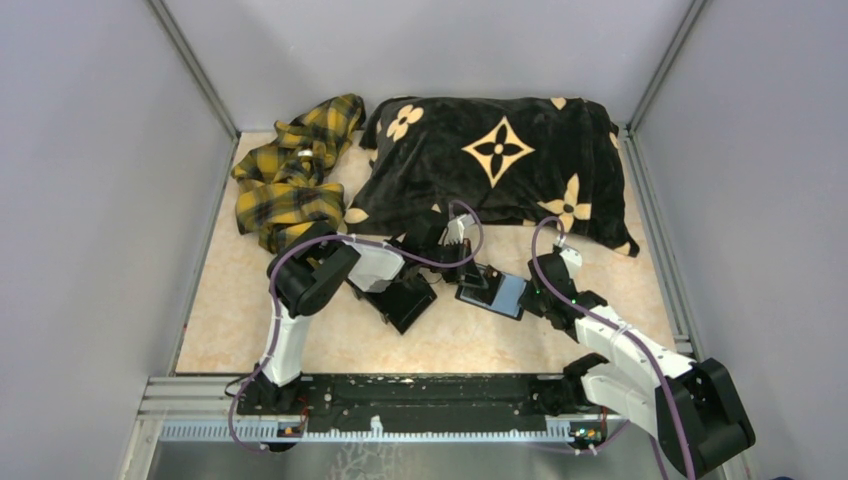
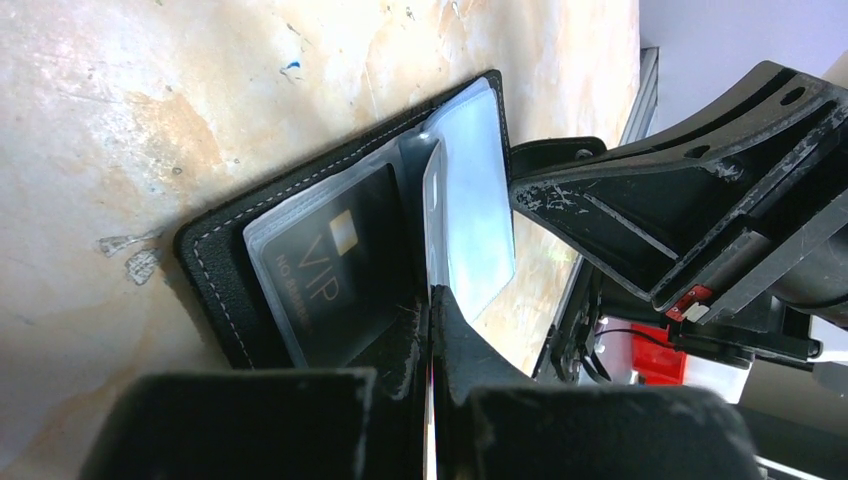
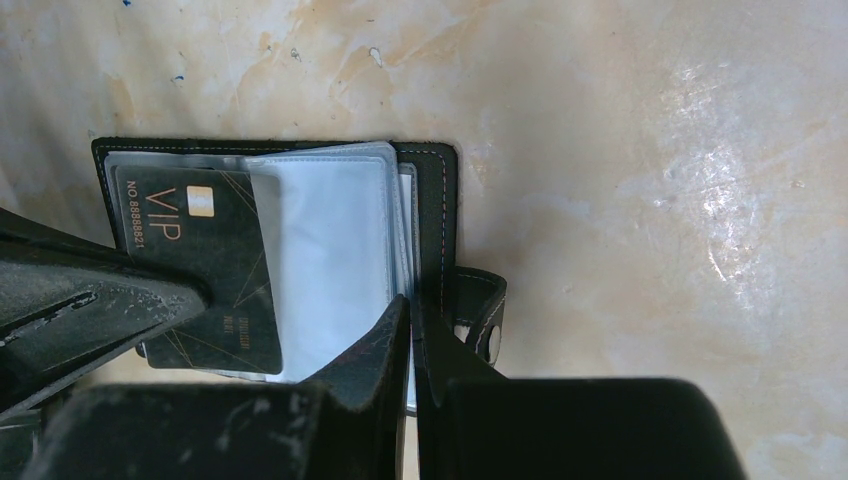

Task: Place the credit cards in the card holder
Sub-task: Insert the credit card into the card holder.

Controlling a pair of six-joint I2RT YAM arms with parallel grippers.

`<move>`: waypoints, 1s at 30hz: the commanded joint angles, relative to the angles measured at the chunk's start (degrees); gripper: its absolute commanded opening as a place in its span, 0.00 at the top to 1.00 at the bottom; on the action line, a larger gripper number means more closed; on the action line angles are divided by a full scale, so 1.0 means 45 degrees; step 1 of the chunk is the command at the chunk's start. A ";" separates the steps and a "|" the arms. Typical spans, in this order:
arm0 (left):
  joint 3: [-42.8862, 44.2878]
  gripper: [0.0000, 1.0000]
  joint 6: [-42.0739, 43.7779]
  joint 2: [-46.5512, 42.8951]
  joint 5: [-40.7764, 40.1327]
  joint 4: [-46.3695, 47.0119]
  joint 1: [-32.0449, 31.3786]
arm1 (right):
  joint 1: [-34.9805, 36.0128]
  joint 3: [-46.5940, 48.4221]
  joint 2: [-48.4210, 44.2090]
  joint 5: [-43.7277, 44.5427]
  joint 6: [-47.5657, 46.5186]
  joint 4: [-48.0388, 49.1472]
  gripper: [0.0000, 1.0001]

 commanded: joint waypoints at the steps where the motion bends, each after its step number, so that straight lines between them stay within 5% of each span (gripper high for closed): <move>1: -0.0543 1.00 -0.0382 0.0535 -0.0124 0.0474 0.0115 | -0.0203 0.0096 0.0150 0.0177 -0.0279 -0.0469 0.95; 30: -0.1271 1.00 -0.1923 0.0874 -0.0414 0.2554 -0.0139 | -0.0202 0.0172 0.0092 0.0123 -0.0298 -0.0547 0.95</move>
